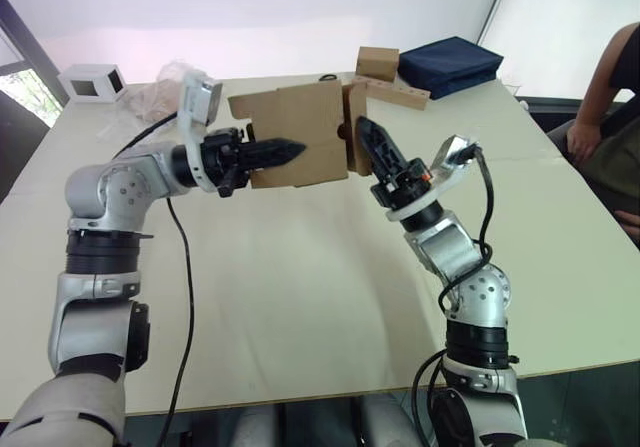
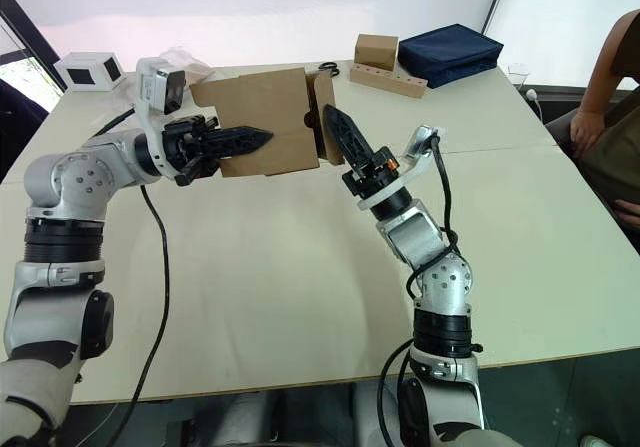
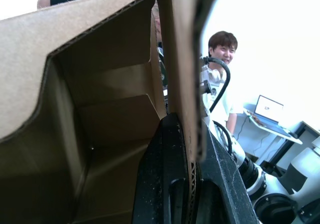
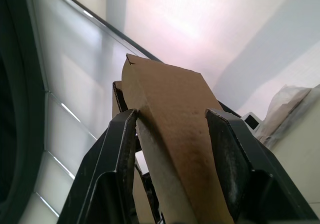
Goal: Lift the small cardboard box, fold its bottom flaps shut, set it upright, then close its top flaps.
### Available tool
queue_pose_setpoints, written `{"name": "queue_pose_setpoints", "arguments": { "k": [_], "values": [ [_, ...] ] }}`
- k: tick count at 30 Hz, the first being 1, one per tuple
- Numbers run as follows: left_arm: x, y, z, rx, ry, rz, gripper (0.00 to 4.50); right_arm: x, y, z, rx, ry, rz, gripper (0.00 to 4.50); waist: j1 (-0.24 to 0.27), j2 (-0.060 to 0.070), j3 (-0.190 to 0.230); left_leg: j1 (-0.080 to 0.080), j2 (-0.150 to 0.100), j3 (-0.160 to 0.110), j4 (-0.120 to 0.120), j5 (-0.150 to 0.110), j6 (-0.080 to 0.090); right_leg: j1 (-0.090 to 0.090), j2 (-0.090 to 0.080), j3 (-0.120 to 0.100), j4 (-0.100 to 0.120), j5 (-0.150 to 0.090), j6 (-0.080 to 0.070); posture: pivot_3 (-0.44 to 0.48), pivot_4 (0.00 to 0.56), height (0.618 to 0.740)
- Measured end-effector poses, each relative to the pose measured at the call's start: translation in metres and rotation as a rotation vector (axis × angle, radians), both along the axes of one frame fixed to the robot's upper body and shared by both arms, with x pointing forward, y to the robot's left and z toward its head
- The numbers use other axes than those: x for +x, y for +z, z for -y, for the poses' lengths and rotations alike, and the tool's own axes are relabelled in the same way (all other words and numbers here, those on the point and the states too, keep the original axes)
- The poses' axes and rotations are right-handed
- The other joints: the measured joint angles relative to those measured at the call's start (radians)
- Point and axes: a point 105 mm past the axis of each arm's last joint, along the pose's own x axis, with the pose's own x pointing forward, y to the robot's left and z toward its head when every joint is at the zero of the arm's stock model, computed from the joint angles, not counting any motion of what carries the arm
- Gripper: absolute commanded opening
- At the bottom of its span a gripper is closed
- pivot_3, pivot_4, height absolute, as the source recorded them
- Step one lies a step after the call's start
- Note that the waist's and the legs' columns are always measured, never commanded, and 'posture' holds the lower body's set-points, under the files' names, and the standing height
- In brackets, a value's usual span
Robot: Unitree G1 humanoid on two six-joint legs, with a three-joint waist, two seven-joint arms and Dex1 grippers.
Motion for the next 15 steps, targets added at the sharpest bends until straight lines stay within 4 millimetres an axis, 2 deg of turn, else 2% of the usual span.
{"name": "queue_pose_setpoints", "arguments": {
  "k": [15],
  "values": [
    [0.0022, -0.0023, 0.0044, -0.023, -0.008, -0.008, 0.00, 0.0010, -0.0028, -0.0104, -0.053, -0.019, 0.007, 2.21, 0.000, 0.000, 0.000, 0.000, 0.000, 0.000, 0.000, 0.000, 0.000, 0.000, 0.000, 0.000, 0.000, 0.000, 0.000, 0.000, 0.150, 0.740]
  ]
}}
